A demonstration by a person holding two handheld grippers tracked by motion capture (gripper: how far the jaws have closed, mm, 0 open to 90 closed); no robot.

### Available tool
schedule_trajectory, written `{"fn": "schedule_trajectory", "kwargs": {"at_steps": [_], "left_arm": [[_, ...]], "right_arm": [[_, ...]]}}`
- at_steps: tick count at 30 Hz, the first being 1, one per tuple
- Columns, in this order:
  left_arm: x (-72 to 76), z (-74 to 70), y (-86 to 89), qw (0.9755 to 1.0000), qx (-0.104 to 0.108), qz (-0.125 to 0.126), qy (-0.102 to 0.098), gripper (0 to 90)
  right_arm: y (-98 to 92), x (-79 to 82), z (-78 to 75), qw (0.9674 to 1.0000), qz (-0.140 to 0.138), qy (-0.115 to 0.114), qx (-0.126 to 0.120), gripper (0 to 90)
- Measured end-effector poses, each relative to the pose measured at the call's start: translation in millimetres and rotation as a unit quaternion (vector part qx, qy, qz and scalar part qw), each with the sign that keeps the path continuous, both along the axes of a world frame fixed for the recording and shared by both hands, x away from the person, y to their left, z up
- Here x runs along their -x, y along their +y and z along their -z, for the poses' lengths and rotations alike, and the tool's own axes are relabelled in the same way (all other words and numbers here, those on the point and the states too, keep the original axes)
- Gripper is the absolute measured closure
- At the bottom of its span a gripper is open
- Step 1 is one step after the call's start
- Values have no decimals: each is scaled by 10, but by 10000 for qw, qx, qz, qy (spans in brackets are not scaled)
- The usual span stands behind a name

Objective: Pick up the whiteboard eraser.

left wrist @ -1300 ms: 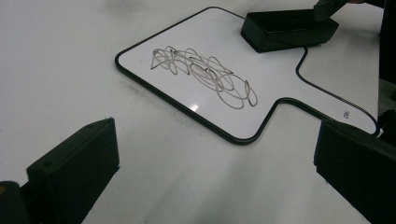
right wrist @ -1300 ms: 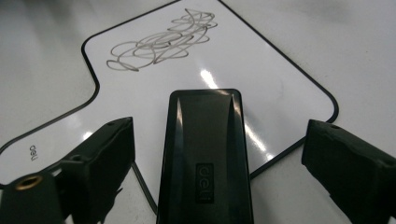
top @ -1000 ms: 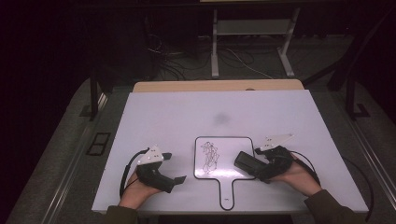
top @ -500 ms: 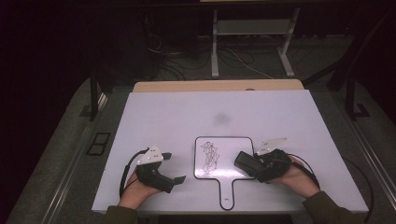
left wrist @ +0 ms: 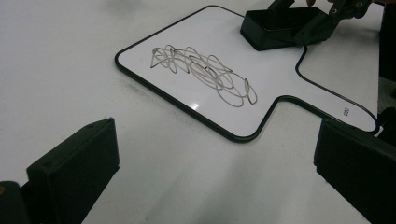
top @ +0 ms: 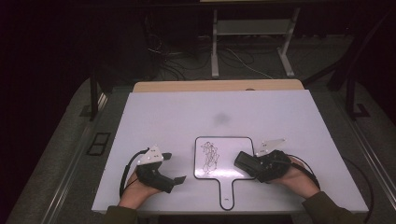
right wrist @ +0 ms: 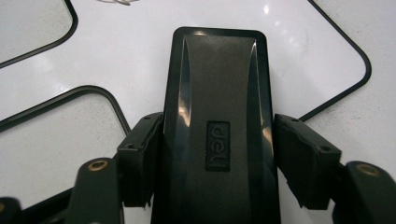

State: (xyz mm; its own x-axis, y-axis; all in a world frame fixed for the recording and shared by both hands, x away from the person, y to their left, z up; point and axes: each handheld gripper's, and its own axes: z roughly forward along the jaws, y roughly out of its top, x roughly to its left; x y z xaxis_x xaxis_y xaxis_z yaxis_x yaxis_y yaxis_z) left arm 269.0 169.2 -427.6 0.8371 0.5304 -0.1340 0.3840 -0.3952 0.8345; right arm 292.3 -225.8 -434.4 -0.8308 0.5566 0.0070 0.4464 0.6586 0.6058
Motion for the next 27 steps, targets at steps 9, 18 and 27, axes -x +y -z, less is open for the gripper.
{"fn": "schedule_trajectory", "kwargs": {"at_steps": [9, 18, 27], "left_arm": [[-1, 6, -3, 10000, -3, 5, 14, 0], [-1, 9, -8, 10000, -10, 8, 28, 0], [1, 12, -9, 10000, -9, 20, 37, 0]], "right_arm": [[11, 8, -8, 10000, -30, 7, 49, 375], [28, -4, -27, 9998, -79, -19, 158, 381], [-1, -63, -62, 9998, -78, 160, 80, 386]]}}
